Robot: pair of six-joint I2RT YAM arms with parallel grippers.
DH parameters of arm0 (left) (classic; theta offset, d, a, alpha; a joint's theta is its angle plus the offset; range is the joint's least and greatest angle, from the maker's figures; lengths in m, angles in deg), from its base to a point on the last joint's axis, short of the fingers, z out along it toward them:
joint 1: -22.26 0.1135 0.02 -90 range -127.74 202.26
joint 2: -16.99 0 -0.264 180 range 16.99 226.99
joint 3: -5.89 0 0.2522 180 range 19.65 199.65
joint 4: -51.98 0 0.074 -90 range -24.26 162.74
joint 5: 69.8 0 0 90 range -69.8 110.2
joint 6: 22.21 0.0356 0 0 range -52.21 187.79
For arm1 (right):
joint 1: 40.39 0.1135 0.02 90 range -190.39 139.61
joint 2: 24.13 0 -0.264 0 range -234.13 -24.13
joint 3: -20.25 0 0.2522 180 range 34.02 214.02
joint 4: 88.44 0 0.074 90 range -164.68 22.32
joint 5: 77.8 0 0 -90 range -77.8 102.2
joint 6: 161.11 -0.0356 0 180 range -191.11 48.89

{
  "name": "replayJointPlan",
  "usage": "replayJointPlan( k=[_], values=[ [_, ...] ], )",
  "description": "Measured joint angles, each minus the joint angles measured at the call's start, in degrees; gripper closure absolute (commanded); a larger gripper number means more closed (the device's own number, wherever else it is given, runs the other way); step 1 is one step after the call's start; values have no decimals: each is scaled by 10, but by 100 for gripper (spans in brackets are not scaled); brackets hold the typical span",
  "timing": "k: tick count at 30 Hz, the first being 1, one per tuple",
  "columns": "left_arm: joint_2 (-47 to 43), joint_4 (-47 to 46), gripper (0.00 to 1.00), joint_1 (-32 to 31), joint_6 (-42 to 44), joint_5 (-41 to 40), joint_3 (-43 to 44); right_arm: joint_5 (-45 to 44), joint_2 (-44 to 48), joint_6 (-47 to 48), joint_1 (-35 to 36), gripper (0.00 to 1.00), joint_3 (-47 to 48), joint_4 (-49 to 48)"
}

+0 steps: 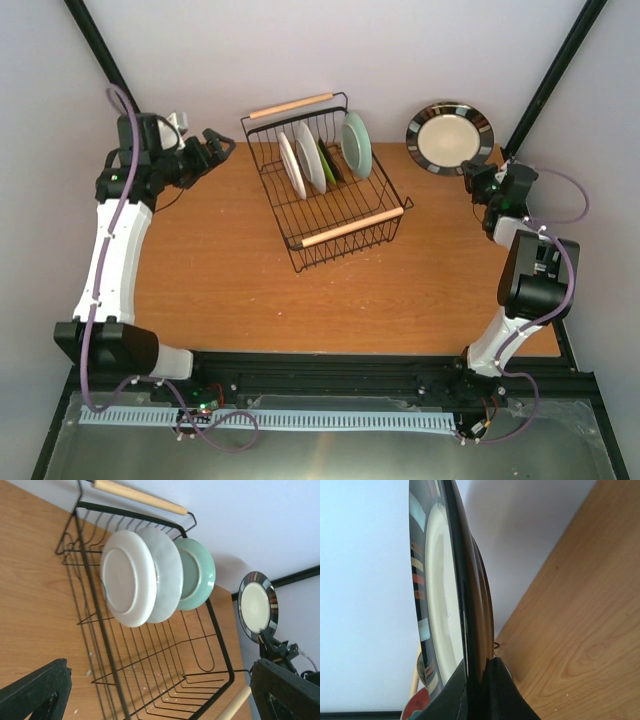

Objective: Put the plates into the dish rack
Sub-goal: Pick up the plate at the center of the board, then move the dish rack to the center of the board.

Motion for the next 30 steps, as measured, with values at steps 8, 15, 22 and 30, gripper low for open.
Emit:
replayJointPlan(
  k=[8,15,22,30],
  values=[
    [118,31,8,-51,13,1,134,19,43,67,6,97,63,91],
    [163,21,9,-78,3,29,147,35,80,94,23,97,90,119],
    [173,-23,9,-126,4,70,152,44,88,97,64,97,104,143],
    [173,-97,10,-155,4,118,138,48,88,74,166,97,108,162]
  ],
)
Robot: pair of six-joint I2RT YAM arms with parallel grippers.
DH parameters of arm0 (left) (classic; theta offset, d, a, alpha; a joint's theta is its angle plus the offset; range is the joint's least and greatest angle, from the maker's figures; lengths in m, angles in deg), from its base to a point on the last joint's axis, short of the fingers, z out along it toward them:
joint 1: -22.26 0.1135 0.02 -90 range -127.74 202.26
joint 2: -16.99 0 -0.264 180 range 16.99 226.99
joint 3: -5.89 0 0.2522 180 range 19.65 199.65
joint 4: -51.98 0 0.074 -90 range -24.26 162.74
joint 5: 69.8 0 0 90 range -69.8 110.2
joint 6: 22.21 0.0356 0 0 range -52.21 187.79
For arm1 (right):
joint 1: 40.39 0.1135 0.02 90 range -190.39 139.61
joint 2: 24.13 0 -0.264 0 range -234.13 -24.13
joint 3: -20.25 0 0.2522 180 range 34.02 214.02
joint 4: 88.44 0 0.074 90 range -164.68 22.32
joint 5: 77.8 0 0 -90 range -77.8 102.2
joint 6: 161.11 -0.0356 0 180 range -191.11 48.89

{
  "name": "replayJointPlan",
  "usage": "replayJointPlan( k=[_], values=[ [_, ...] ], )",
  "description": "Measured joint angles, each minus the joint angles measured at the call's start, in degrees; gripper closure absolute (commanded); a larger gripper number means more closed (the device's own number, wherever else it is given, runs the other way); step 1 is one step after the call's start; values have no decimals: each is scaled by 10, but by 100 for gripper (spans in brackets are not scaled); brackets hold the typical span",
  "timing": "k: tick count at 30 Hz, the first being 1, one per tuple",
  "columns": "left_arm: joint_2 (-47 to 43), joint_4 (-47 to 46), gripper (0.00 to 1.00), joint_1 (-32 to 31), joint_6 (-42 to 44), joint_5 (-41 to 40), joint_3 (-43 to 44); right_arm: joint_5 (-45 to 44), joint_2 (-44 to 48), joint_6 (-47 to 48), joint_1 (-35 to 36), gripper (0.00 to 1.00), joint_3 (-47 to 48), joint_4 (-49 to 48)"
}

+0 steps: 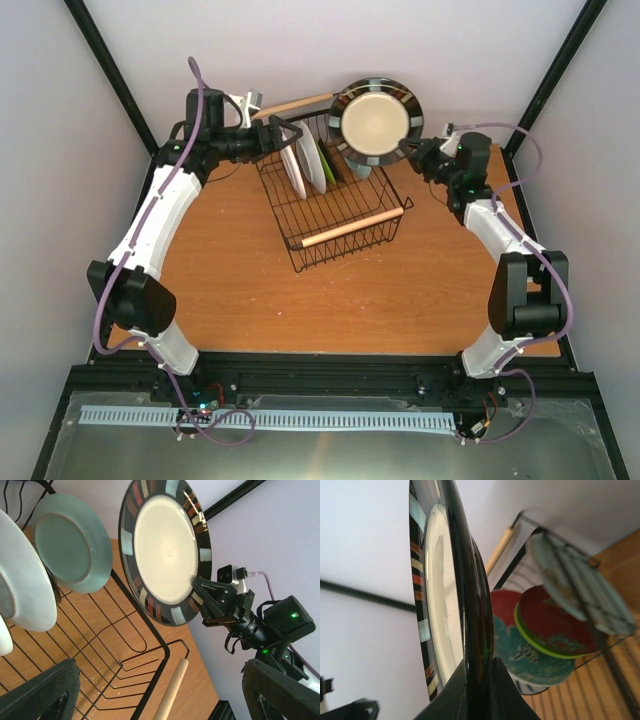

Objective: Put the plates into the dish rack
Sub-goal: Move the dish rack to the center of the board.

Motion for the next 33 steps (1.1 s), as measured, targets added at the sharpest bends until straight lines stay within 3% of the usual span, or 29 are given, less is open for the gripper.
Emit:
replayJointPlan(
  k=[16,24,30,33],
  values=[
    [7,-42,16,-1,17,14,-72,1,-4,-50,115,97,45,-14],
    [6,-78,28,-1,10,10,-78,1,-16,-59,138,97,45,-17],
    [4,-110,50,-1,-10,2,-108,1,-23,-63,145,97,47,-17],
    [4,-119,53,-1,-17,-3,-111,2,-23,-64,145,97,47,-17]
  ],
)
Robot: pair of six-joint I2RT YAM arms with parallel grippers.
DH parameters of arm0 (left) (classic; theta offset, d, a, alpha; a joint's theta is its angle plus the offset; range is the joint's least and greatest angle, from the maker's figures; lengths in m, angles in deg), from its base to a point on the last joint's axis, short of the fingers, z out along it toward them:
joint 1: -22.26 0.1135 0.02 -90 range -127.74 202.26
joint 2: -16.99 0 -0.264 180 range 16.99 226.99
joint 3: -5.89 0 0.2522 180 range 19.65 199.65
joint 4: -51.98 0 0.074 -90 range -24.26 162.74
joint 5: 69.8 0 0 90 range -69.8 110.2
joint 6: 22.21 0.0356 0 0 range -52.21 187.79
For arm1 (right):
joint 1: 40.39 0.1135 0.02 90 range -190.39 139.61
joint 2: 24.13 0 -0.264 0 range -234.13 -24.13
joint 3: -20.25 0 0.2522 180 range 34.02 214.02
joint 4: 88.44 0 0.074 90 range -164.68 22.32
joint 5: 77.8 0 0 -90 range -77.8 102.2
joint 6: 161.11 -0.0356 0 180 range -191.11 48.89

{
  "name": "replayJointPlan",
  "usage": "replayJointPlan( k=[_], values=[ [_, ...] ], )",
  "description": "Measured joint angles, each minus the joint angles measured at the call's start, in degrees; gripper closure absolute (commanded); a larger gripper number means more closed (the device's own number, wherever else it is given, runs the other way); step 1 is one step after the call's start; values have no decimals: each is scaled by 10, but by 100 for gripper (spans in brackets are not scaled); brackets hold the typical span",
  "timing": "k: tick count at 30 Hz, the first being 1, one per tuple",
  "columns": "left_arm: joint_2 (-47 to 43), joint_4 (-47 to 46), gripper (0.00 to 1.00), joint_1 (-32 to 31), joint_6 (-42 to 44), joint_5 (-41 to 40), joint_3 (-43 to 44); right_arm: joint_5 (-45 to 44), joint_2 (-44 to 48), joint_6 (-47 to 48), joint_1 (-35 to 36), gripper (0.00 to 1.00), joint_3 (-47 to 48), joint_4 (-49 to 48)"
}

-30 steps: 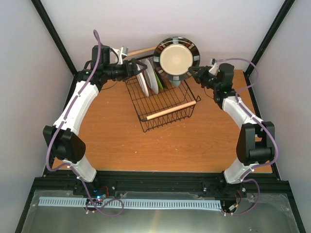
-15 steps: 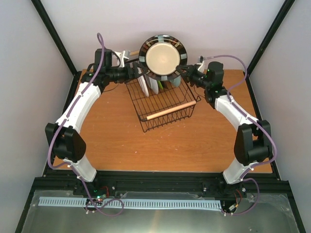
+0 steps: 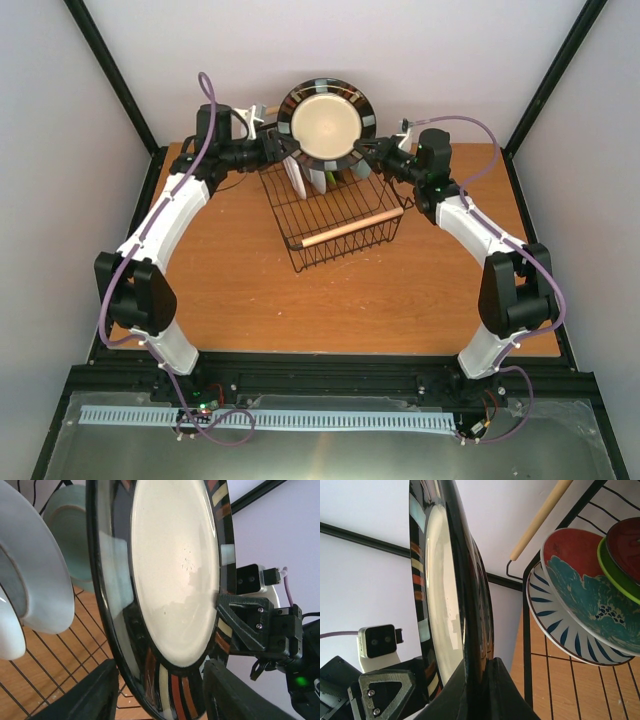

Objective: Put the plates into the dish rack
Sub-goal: Move the dish rack to the center of the board.

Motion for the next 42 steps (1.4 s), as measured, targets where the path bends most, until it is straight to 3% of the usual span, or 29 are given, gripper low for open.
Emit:
replayJointPlan(
  k=[15,21,31,34,42],
  values=[
    [-23,-65,60,0,-35,-35,-42,2,0,-9,8,97,0,-1],
    [-23,-79,74,0,-50,-44,-47,2,-1,-14,23,97,0,-2],
    [-31,-85,83,0,-57,-75,-58,1,-5,-17,29,97,-5,-25],
    [-35,-77,99,0,-57,-85,-58,1,-6,-18,31,97,-5,-28],
    [-43,-66,99,2,-111,-86,-47,4,-9,-18,32,97,-12,-60]
  ],
)
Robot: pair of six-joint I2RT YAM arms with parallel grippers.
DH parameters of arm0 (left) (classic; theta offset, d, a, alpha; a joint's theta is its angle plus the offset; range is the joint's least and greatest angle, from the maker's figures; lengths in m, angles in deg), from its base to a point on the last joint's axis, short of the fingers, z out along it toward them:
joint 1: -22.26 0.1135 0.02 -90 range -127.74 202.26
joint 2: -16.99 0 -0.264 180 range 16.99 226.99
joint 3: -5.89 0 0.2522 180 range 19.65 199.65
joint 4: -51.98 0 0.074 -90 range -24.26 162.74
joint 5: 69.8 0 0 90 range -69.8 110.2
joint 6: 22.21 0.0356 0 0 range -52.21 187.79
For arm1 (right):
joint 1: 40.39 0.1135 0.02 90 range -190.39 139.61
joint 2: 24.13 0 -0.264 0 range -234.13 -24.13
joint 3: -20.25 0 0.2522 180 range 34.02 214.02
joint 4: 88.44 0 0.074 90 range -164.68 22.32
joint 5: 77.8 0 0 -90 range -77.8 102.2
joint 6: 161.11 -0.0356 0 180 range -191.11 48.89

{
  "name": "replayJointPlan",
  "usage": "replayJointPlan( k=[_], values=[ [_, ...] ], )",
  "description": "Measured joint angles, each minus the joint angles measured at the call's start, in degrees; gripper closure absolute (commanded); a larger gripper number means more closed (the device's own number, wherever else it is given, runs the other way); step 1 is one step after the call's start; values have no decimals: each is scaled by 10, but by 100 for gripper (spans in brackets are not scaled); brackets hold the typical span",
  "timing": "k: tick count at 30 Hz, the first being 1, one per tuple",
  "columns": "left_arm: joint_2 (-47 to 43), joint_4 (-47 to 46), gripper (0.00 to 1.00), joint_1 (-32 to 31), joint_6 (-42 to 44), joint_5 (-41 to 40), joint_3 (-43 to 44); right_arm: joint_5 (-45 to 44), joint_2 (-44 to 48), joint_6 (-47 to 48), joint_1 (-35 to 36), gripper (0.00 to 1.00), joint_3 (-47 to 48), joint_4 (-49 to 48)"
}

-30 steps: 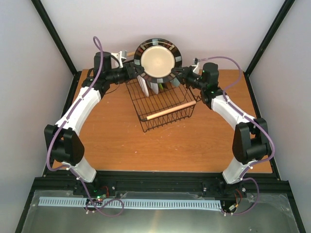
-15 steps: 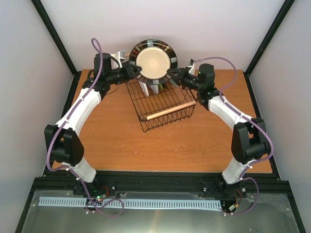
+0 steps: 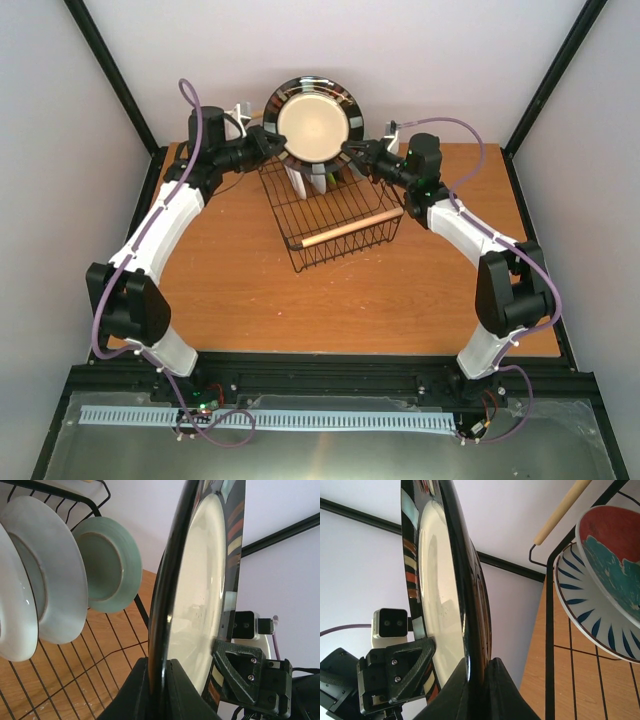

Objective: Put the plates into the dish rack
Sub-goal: Move the dish rack to the center of the board.

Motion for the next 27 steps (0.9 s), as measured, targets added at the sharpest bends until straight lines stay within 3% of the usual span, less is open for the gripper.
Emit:
replayJointPlan(
  k=[4,8,17,27],
  values=[
    [7,30,100,0,4,-4,23,2,0,2,0,94,0,5],
    [14,79,99,-2,27,-17,61,4,0,10,1,76,0,15],
    [16,204,99,-7,101,-94,135,8,-1,82,4,54,10,58],
    [37,306,99,25,126,-142,234,-9,-1,199,-3,47,43,137]
  ],
)
